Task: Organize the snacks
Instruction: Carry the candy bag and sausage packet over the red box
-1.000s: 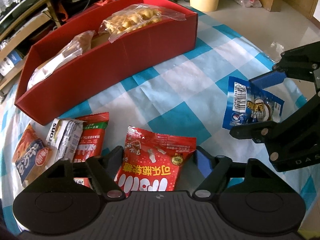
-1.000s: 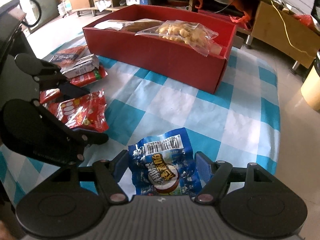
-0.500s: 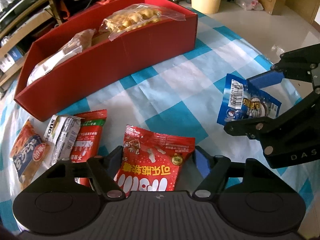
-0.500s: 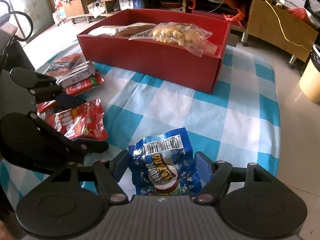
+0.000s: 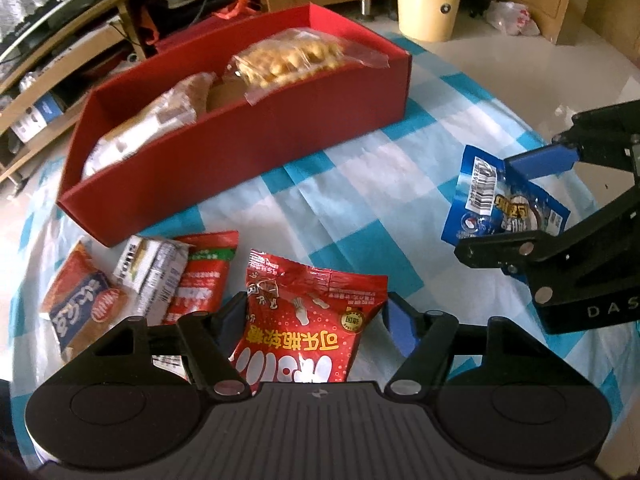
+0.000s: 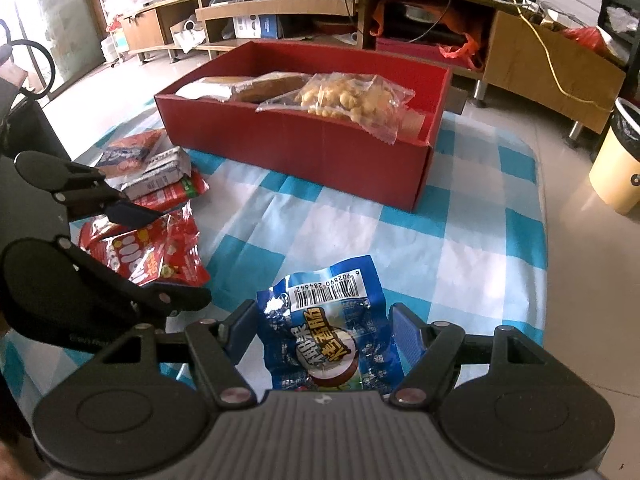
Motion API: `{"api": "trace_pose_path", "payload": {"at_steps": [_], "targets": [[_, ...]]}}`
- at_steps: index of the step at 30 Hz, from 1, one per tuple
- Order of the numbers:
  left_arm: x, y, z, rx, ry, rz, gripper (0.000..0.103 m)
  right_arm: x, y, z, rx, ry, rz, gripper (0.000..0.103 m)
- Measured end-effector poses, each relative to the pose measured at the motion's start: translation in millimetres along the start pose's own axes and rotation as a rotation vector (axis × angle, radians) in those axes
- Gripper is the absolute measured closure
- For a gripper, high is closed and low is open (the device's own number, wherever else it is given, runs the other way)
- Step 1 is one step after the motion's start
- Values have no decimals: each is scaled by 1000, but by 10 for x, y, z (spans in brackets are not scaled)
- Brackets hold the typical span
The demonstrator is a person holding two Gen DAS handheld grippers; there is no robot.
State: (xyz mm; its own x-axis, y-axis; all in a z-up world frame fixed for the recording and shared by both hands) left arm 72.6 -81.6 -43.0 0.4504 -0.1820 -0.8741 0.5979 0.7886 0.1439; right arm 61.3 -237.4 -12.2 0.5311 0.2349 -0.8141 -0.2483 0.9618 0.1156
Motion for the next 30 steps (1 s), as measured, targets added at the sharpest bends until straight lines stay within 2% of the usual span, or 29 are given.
{"api": "trace_pose_path", "payload": {"at_steps": [16, 30], "targets": [[-191, 182, 141, -53, -69, 46, 26, -141, 108, 296, -14, -91, -16, 36], [-301, 513, 440, -145, -140, 100, 26, -139, 123, 707, 9, -171, -40, 36]]}}
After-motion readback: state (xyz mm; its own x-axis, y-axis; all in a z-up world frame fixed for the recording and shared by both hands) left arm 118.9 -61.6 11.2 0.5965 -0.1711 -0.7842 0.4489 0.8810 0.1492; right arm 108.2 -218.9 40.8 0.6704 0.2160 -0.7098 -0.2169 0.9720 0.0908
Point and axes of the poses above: each gripper's, at about its wrist camera, not at the fingertips, and x roughly the way its jaws point, y to its left, z to its top, the point moved 2 cm from there along x, roughly the way its jaws point, and after that the axes turned 3 degrees about x, right-handed, at the moved point
